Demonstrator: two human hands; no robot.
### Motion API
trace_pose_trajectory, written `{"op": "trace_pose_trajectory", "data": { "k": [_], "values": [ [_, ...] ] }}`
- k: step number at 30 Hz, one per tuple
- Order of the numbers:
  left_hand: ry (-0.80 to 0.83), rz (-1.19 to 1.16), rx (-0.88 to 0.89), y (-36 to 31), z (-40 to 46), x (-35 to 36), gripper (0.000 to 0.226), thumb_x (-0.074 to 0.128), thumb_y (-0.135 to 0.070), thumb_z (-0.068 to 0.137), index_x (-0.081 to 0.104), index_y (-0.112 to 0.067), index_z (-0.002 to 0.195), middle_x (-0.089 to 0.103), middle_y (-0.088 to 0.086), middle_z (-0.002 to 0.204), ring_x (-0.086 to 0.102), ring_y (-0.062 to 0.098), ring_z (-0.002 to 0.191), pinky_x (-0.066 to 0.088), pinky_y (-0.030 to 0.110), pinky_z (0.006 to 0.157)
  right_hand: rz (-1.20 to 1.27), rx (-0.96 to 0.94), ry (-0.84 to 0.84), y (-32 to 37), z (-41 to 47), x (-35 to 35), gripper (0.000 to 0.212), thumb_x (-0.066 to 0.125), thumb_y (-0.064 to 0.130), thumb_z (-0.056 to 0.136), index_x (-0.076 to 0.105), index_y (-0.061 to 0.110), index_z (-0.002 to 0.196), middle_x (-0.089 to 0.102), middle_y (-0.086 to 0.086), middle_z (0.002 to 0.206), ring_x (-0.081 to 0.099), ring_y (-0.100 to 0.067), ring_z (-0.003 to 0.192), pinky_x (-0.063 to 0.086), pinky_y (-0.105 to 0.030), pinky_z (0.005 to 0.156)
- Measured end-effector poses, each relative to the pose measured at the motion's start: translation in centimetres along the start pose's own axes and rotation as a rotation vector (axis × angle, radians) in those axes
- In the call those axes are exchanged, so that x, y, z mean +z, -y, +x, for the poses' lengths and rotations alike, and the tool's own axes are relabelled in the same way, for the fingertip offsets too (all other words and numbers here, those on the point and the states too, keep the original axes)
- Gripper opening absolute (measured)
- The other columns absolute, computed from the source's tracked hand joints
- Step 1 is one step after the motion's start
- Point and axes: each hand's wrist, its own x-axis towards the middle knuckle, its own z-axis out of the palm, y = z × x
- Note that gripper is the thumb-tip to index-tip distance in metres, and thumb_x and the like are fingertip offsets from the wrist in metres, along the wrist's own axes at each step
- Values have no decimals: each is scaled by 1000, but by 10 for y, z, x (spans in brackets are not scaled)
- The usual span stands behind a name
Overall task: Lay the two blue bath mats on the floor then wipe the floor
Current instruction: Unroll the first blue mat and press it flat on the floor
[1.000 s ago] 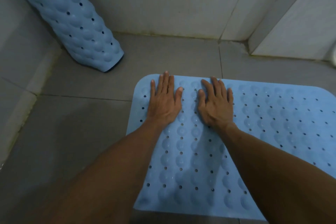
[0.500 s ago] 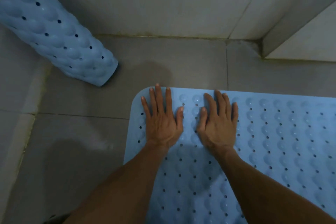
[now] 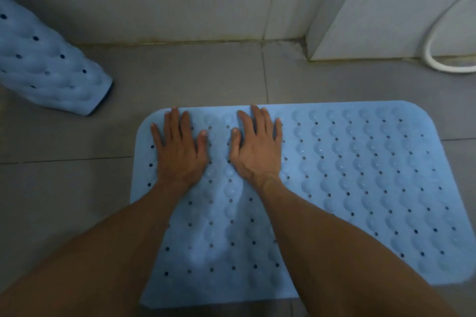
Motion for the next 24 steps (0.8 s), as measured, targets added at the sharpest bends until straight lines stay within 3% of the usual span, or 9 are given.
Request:
{"op": "trace_pose_trajectory", "data": {
  "k": [7, 10, 13, 17, 21, 24],
  "values": [
    [-65, 33, 1, 0, -3, 6, 66, 15, -48, 98, 22, -10, 151, 16, 14, 160, 9, 26, 149, 0, 51, 120, 263, -14, -80, -11, -1, 1, 55, 36, 50, 98, 56, 22, 141, 40, -4, 157, 23, -20, 151, 5, -48, 125],
    [31, 9, -108, -10, -1, 0, 67, 10, -51, 99, 16, -12, 153, 8, 10, 162, 1, 24, 150, -6, 50, 120, 553, -36, 38, -22, -2, -14, 56, 36, 47, 97, 56, 18, 141, 38, -6, 158, 21, -19, 151, 2, -42, 126],
    [-55, -31, -204, -54, -2, -2, 79, 5, -57, 95, 26, -2, 148, 17, 20, 158, 8, 33, 148, -4, 53, 119, 783, -30, 39, -63, -1, -40, 45, 37, 33, 102, 59, 11, 135, 42, -11, 153, 29, -23, 146, 19, -36, 123],
    [-184, -108, -113, -176, -16, 15, 76, 10, -53, 97, 33, 3, 144, 29, 25, 153, 23, 36, 144, 5, 52, 120, 388, -67, -151, -169, 2, -82, 47, 32, 32, 100, 61, 10, 130, 48, -14, 149, 36, -30, 142, 25, -44, 120],
    [-130, -200, 15, -291, -13, 41, 72, 14, -51, 96, 35, -2, 144, 31, 20, 153, 24, 31, 145, 6, 49, 121, 7, -57, -168, -270, 20, -110, 46, 37, 35, 100, 55, 10, 135, 43, -15, 151, 35, -33, 142, 21, -48, 121],
    [-99, -119, 75, -322, -15, 61, 69, 15, -50, 98, 29, -4, 147, 23, 18, 157, 13, 30, 148, 2, 49, 121, -65, -73, -135, -296, 24, -106, 46, 37, 38, 100, 50, 14, 137, 40, -13, 153, 33, -31, 143, 18, -46, 123]
  ]
}}
